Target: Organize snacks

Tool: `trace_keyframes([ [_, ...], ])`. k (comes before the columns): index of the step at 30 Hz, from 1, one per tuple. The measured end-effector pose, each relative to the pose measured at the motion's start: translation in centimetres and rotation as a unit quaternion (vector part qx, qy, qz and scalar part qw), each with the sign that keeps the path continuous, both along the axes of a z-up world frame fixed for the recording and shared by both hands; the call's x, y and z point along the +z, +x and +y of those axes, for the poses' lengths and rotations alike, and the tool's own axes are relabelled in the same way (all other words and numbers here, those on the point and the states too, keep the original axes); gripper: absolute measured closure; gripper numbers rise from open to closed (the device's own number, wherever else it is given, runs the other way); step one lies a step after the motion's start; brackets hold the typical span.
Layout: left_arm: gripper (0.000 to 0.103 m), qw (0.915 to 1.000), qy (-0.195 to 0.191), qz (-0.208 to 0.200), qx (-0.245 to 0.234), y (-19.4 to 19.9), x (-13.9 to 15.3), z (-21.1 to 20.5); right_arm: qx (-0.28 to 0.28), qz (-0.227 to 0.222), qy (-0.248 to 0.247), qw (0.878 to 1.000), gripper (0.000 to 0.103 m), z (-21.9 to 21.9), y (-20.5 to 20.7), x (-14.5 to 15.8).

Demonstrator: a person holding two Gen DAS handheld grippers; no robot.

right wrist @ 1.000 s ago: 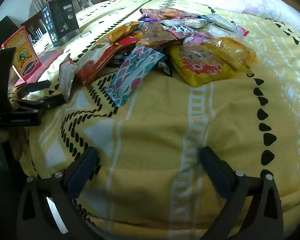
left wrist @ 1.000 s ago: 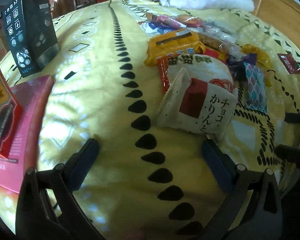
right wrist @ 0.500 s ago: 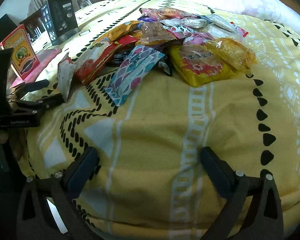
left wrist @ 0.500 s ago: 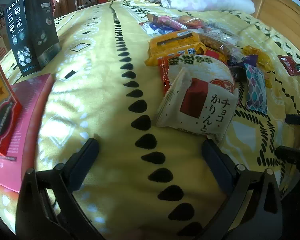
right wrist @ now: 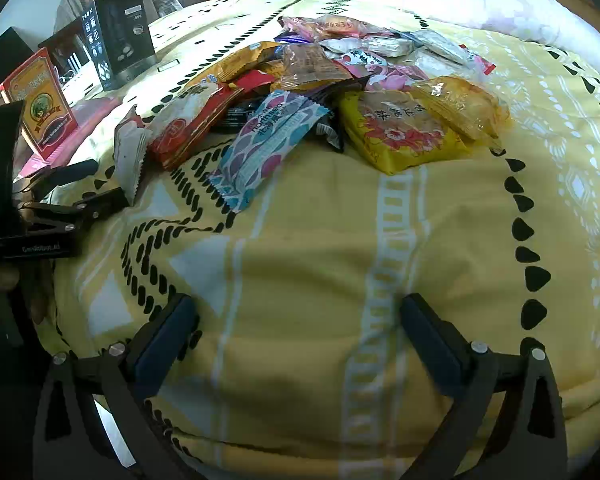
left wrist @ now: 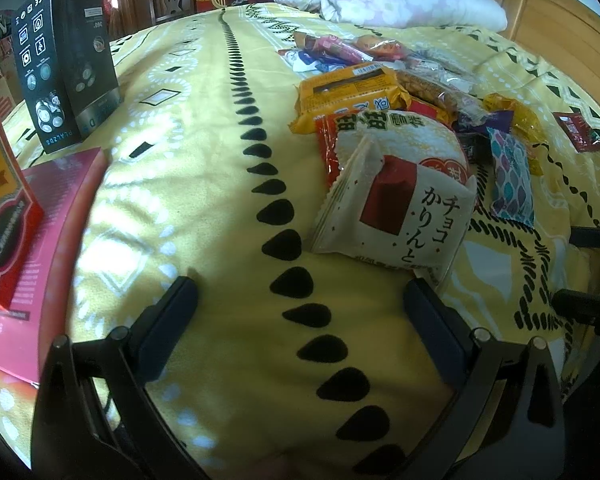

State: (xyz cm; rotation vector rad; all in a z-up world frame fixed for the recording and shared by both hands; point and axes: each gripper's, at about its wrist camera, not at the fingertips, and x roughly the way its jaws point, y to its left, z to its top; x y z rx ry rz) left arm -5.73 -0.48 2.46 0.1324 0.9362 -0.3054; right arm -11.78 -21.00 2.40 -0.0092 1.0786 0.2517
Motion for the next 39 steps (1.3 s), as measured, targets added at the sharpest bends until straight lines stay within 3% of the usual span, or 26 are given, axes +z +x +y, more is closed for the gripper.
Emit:
trace_keyframes([
  [31, 0.000, 1.0000, 0.001, 0.005, 0.005, 0.10, -0.03, 0.10, -0.001, -0.001, 0.000, 1.000, 0.000, -0.01, -0.07, -0.04],
  [35, 0.000, 0.9997, 0.003, 0.020, 0.012, 0.22, 0.08, 0.19, -0.001, -0.001, 0.001, 1.000, 0.000, -0.03, -0.06, -0.06],
  [39, 0.001, 0.9981, -0.003, 0.061, 0.010, 0.27, 0.84, 0.64, -0.002, -0.002, 0.006, 1.000, 0.000, -0.16, -0.03, 0.08],
])
